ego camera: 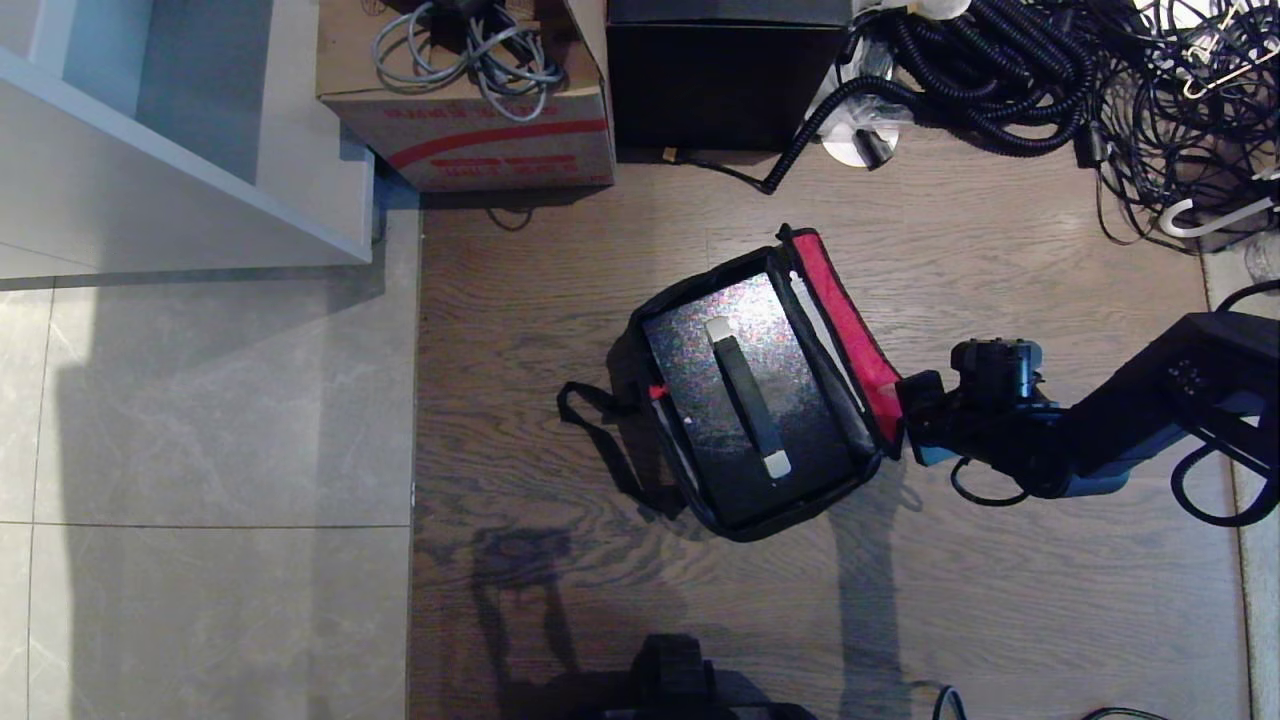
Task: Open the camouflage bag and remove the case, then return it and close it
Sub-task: Close the top of the storage box
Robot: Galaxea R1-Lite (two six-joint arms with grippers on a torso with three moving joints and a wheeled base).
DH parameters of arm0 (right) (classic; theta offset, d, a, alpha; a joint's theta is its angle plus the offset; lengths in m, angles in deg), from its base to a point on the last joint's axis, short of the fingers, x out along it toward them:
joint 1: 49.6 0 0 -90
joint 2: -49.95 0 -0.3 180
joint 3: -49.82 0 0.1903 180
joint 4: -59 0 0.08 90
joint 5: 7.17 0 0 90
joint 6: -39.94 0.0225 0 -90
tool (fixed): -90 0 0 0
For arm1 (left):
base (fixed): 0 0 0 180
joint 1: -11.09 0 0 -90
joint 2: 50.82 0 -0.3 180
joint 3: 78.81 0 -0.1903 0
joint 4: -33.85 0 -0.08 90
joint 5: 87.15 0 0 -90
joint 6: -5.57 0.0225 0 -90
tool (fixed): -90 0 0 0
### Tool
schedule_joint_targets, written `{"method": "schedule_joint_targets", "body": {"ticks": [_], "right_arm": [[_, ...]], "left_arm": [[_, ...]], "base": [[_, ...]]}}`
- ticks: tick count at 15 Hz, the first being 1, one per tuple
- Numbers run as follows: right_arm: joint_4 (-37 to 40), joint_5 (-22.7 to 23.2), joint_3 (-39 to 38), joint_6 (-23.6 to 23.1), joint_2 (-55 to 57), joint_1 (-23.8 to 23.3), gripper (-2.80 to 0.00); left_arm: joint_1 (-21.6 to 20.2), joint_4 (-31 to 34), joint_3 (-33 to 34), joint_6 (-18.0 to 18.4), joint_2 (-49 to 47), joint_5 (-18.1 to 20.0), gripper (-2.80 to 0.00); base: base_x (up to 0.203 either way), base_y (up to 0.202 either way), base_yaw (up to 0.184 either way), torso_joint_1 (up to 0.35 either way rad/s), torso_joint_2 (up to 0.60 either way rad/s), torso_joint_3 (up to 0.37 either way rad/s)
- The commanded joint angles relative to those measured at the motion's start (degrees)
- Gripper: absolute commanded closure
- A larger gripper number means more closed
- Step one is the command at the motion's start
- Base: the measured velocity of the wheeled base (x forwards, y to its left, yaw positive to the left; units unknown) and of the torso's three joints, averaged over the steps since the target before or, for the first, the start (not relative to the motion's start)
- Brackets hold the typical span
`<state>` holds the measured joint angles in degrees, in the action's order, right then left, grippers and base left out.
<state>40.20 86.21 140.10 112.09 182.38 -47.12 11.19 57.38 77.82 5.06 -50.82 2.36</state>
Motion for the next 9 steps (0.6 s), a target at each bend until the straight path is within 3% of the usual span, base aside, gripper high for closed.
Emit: {"method": "schedule_joint_targets", "body": {"ticks": [1,6,9], "right_arm": [[-0.6,0.0,0.1,0.2,-0.7,0.0,0.00],[0.0,0.2,-3.1,-2.0,-7.9,-1.5,0.00],[-0.1,0.4,-8.8,-10.8,-14.8,-1.7,0.00]], "left_arm": [[0.0,0.0,0.0,0.0,0.1,0.0,0.00],[0.0,0.0,0.0,0.0,0.1,0.0,0.00],[0.0,0.0,0.0,0.0,0.1,0.0,0.00]], "base": [[0.000,0.000,0.000,0.000,0.00,0.000],[0.000,0.000,0.000,0.000,0.00,0.000],[0.000,0.000,0.000,0.000,0.00,0.000]]}}
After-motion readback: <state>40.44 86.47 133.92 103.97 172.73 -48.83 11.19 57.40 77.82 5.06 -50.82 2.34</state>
